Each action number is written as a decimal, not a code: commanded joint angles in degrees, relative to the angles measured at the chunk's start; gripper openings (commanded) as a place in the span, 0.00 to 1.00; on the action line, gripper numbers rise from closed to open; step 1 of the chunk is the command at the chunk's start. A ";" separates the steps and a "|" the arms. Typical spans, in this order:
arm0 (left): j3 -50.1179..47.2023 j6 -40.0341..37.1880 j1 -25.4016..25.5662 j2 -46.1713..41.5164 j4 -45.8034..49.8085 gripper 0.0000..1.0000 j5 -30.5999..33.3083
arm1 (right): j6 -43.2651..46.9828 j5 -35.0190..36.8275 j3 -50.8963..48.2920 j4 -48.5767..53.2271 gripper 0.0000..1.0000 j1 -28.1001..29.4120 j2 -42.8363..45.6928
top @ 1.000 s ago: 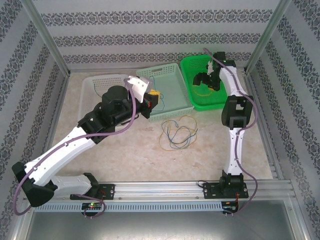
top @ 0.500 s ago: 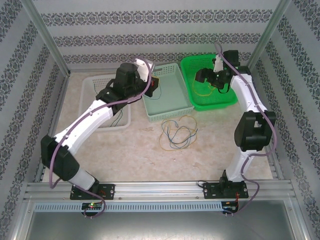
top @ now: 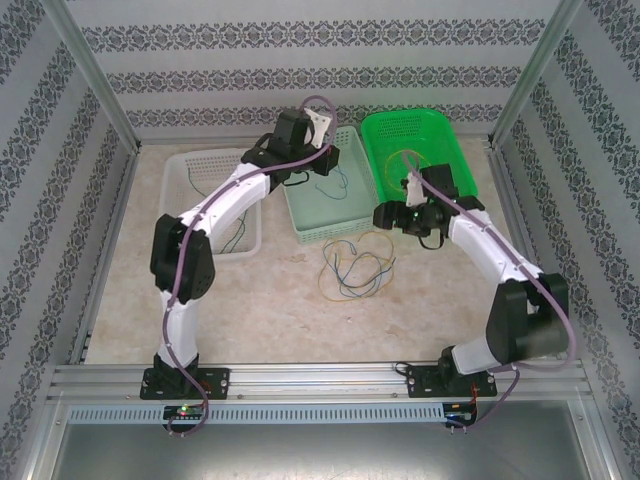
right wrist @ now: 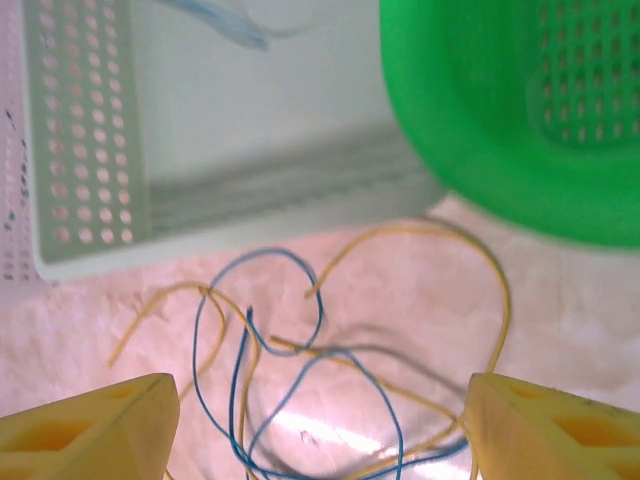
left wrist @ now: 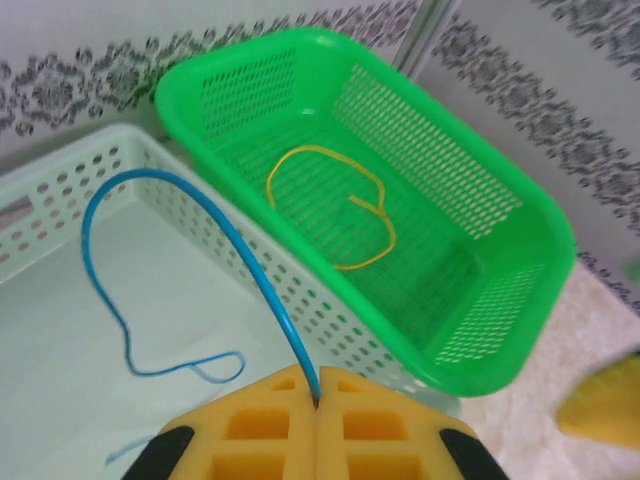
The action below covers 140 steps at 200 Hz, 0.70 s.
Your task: Untangle the cables
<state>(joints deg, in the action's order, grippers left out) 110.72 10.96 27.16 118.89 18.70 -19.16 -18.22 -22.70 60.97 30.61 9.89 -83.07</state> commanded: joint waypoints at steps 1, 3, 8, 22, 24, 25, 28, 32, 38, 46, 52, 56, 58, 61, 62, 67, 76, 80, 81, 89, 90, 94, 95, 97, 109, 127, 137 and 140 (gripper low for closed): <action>10.08 1.96 -0.92 5.41 10.50 0.14 3.13 | -2.35 4.99 -5.66 -1.71 0.75 2.11 3.79; 11.06 1.89 -0.91 5.83 11.43 0.16 3.15 | -2.61 5.40 -6.30 -1.83 0.75 2.25 4.03; 13.13 1.87 -0.96 7.63 13.60 0.18 2.81 | -3.28 6.17 -7.71 -2.19 0.75 2.28 4.83; 15.94 2.61 -0.89 10.09 16.92 0.23 2.40 | -4.78 8.27 -10.91 -2.74 0.74 2.22 6.34; 15.94 2.72 -0.95 10.19 17.06 0.24 2.38 | -4.91 8.37 -11.36 -2.86 0.73 2.15 6.45; 15.94 2.78 -0.96 10.20 17.15 0.26 2.33 | -4.99 8.50 -11.51 -2.89 0.73 2.15 6.53; 15.60 2.94 -0.96 10.24 17.12 0.29 2.17 | -5.33 8.69 -12.11 -3.09 0.73 2.08 6.68; 15.12 3.21 -0.95 10.08 16.95 0.38 2.09 | -5.64 8.66 -12.72 -3.37 0.72 2.08 6.76; 14.16 3.67 -0.89 9.66 16.41 0.53 2.15 | -6.13 8.40 -13.50 -3.98 0.72 2.05 6.65; 12.69 4.07 -0.95 8.87 15.70 0.62 2.10 | -6.52 7.85 -14.10 -4.49 0.71 2.15 5.91; 11.67 4.26 -0.90 8.17 15.20 0.67 1.66 | -6.82 7.48 -14.43 -4.67 0.71 2.15 5.20; 10.84 4.39 -0.88 7.67 14.87 0.72 1.33 | -6.97 7.37 -14.46 -4.93 0.70 2.14 4.64; 10.49 4.48 -0.86 7.39 14.70 0.74 1.14 | -7.06 7.33 -14.51 -5.05 0.69 2.19 4.40; 9.86 4.57 -0.81 6.88 14.47 0.79 0.89 | -7.17 7.25 -14.56 -5.22 0.69 2.22 3.95; 9.78 4.63 -0.84 6.75 14.45 0.81 0.79 | -7.18 7.20 -14.56 -5.26 0.69 2.23 3.83; 8.61 4.66 -0.79 5.86 14.04 0.93 0.35 | -7.51 7.07 -14.67 -5.67 0.67 2.23 3.27; 6.40 4.62 -0.48 4.11 13.13 1.00 0.28 | -8.09 6.85 -14.89 -6.76 0.66 2.35 2.41; 5.51 4.54 -0.45 3.35 12.72 1.00 0.66 | -8.28 6.90 -15.02 -7.22 0.65 2.45 2.15; 5.31 4.48 -0.40 3.14 12.66 1.00 0.81 | -8.30 6.89 -15.01 -7.31 0.65 2.48 2.05; 3.66 4.15 -0.01 1.61 12.50 1.00 1.89 | -8.48 7.46 -15.05 -7.95 0.63 2.51 1.55; 3.51 4.11 0.04 1.39 12.50 1.00 2.04 | -8.53 7.61 -15.03 -7.99 0.63 2.51 1.48; 2.69 3.99 0.14 0.64 12.39 1.00 2.59 | -8.59 8.25 -15.00 -8.15 0.62 2.54 1.20; 2.46 3.99 0.16 0.47 12.36 1.00 2.70 | -8.63 8.40 -15.00 -8.18 0.62 2.57 1.09; 2.06 3.87 0.28 0.09 12.34 1.00 2.87 | -8.60 8.80 -15.05 -8.26 0.61 2.56 0.98; -0.71 3.98 0.51 -2.17 11.62 1.00 3.38 | -8.71 10.41 -14.87 -8.75 0.57 2.54 0.03; -5.00 3.98 0.91 -5.54 9.97 1.00 4.22 | -8.44 11.32 -14.33 -9.00 0.52 2.58 -2.21; -7.12 3.85 1.17 -7.37 9.33 1.00 4.94 | -8.24 11.56 -13.70 -8.90 0.52 2.54 -3.97; -7.75 3.81 1.22 -7.91 9.06 1.00 5.04 | -8.24 11.69 -13.50 -8.90 0.51 2.58 -4.33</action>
<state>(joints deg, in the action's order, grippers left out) 106.50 14.66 27.38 116.71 30.55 -16.19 -26.26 -13.80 46.61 22.81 12.16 -84.07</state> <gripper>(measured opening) 0.996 0.522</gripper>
